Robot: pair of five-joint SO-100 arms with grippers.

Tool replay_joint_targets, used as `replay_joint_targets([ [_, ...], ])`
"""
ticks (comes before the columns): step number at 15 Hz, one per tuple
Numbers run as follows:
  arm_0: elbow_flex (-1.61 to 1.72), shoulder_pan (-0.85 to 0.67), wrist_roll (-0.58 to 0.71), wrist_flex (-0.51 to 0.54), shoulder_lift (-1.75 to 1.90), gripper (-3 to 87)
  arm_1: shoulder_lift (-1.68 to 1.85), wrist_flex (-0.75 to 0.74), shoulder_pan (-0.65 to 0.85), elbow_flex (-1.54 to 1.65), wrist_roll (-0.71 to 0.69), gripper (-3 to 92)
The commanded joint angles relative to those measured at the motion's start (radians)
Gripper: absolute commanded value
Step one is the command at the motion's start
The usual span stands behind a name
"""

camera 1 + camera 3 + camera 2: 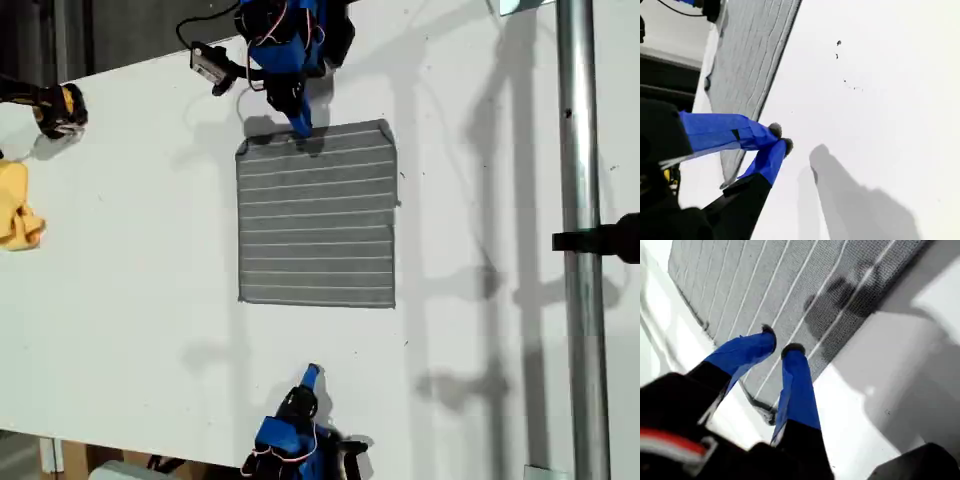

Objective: Grasp corners of a towel and fold twice.

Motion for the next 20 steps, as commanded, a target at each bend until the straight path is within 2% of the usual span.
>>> replay_joint_targets([
  [1,0.002,-0.066,-0.453,-0.023,0.008,-0.4,0.006,-0.103,0.006,-0.058,0.0,-0.1],
  [10,0.002,-0.074,-0.459,-0.023,0.008,-0.3,0.006,-0.106,0.0,-0.066,0.0,-0.1],
  [13,0.003,-0.08,-0.459,-0.021,0.008,-0.4,-0.026,-0.091,-0.08,-0.179,-0.009,-0.1],
  [20,0.003,-0.084,-0.456,-0.021,0.008,-0.8,-0.549,-0.038,-0.342,-0.623,-0.035,-0.1],
])
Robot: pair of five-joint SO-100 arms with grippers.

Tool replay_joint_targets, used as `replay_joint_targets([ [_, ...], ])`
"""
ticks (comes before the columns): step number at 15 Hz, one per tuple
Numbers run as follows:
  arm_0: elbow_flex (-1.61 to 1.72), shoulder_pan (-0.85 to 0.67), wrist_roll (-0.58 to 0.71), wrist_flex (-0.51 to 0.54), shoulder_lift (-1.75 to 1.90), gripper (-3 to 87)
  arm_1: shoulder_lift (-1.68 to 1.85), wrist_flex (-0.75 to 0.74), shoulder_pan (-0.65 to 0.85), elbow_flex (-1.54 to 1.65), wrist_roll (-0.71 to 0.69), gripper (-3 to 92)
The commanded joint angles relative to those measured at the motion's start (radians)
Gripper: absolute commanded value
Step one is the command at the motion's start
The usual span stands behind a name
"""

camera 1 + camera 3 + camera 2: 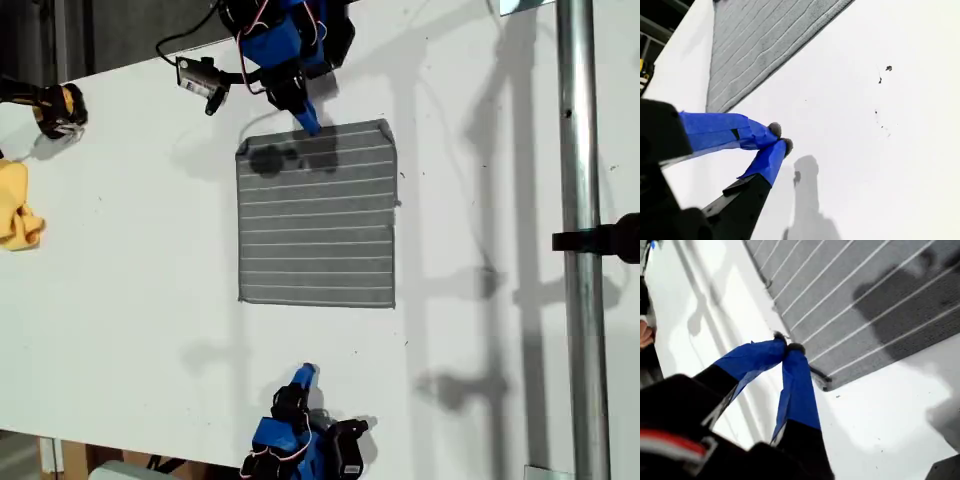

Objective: Grasp corners of a towel and fold twice.

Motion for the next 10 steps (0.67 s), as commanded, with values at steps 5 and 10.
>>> replay_joint_targets([
  [5,0.003,-0.018,-0.006,-0.014,0.008,-0.9,-0.345,0.178,-0.247,-0.433,-0.071,-0.1],
  [10,0.003,-0.017,-0.008,-0.012,0.008,-1.0,-0.681,0.258,-0.296,-0.732,-0.252,0.3],
])
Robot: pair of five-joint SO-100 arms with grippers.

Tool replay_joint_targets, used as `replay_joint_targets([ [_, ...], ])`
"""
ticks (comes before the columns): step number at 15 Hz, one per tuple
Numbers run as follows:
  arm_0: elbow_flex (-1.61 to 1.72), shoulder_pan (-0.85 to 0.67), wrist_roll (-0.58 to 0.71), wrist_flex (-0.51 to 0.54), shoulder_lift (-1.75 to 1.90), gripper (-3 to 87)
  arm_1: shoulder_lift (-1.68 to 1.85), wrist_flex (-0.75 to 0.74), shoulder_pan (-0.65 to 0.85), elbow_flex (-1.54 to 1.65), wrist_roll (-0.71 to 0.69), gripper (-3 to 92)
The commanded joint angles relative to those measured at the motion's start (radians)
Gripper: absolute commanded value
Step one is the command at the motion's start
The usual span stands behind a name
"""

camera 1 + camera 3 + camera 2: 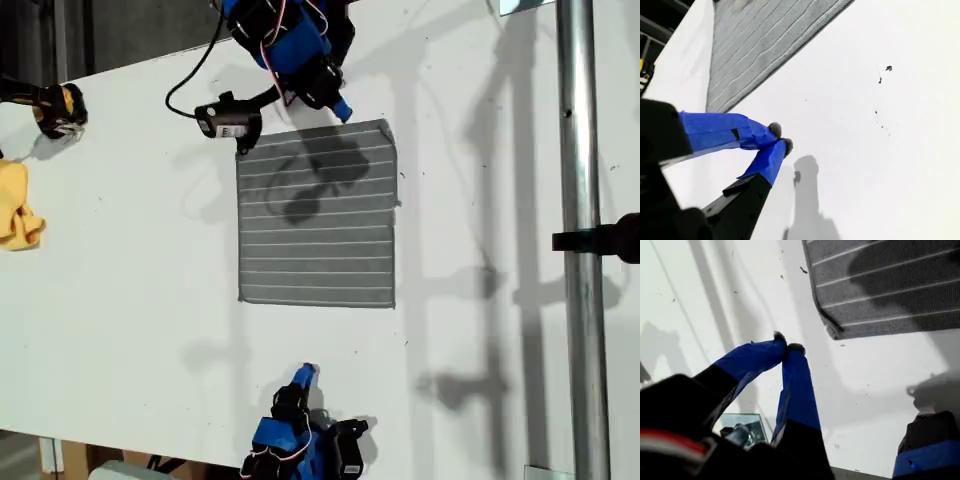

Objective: Grasp corners of a towel and fold twice.

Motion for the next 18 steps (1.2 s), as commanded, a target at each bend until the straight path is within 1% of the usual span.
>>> replay_joint_targets([
  [1,0.003,-0.014,-0.008,-0.011,0.008,-1.0,-0.061,-0.012,-0.018,-0.091,-0.075,7.9],
  [2,0.003,-0.014,-0.008,-0.011,0.008,-1.0,-0.071,0.011,-0.021,-0.097,-0.067,16.5],
  [3,0.003,-0.014,-0.005,-0.009,0.008,-1.0,-0.072,0.009,-0.028,-0.097,-0.066,27.6],
  [5,0.003,-0.014,-0.002,-0.009,0.008,-0.9,-0.098,0.04,-0.009,-0.095,-0.054,36.3],
  [6,0.003,-0.012,0.0,-0.008,0.008,-0.9,-0.124,0.067,0.0,-0.095,-0.052,38.6],
  [8,0.003,-0.011,0.0,-0.008,0.008,-0.8,-0.172,0.104,0.017,-0.075,-0.041,40.0],
  [10,0.003,-0.011,0.005,-0.008,0.008,-0.7,-0.209,0.084,0.023,0.009,-0.021,40.4],
  [14,0.003,-0.011,0.003,-0.005,0.008,-0.7,-0.253,-0.123,-0.031,0.193,0.041,39.7],
  [18,0.003,-0.011,0.008,-0.006,0.008,-0.6,-0.264,-0.313,-0.101,0.414,0.167,38.3],
])
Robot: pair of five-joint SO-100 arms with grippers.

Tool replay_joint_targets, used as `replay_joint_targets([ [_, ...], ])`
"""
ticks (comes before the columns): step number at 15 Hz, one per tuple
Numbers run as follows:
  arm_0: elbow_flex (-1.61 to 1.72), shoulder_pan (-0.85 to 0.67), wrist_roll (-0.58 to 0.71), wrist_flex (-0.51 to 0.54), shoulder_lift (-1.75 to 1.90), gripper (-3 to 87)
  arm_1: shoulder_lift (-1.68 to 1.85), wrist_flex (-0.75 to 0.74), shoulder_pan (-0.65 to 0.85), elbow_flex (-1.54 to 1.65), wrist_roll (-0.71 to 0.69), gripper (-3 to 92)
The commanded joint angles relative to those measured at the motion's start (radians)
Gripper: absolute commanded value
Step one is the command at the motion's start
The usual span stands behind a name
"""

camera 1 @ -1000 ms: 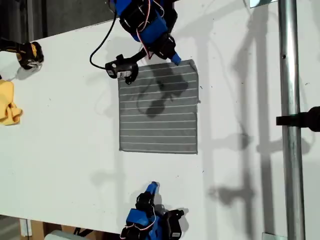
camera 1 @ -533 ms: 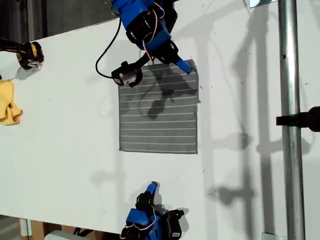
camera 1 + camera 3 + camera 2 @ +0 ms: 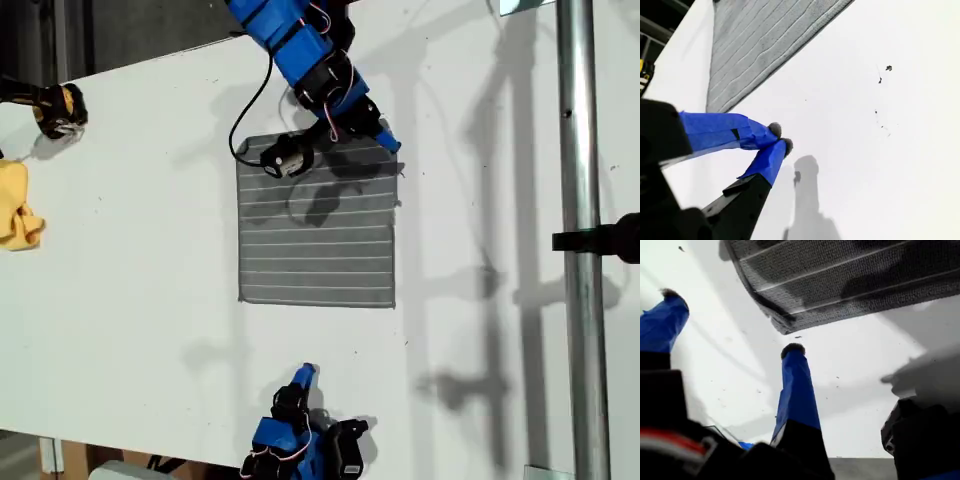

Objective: Grasp corners of a towel and fold twice.

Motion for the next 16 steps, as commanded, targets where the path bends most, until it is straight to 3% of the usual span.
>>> replay_joint_targets([
  [1,0.003,-0.011,0.006,-0.006,0.008,-0.6,0.011,-0.083,-0.032,0.077,0.061,38.3],
  [16,0.003,-0.006,-0.005,-0.005,0.008,-1.2,-0.199,-0.314,0.044,0.178,0.067,33.5],
])
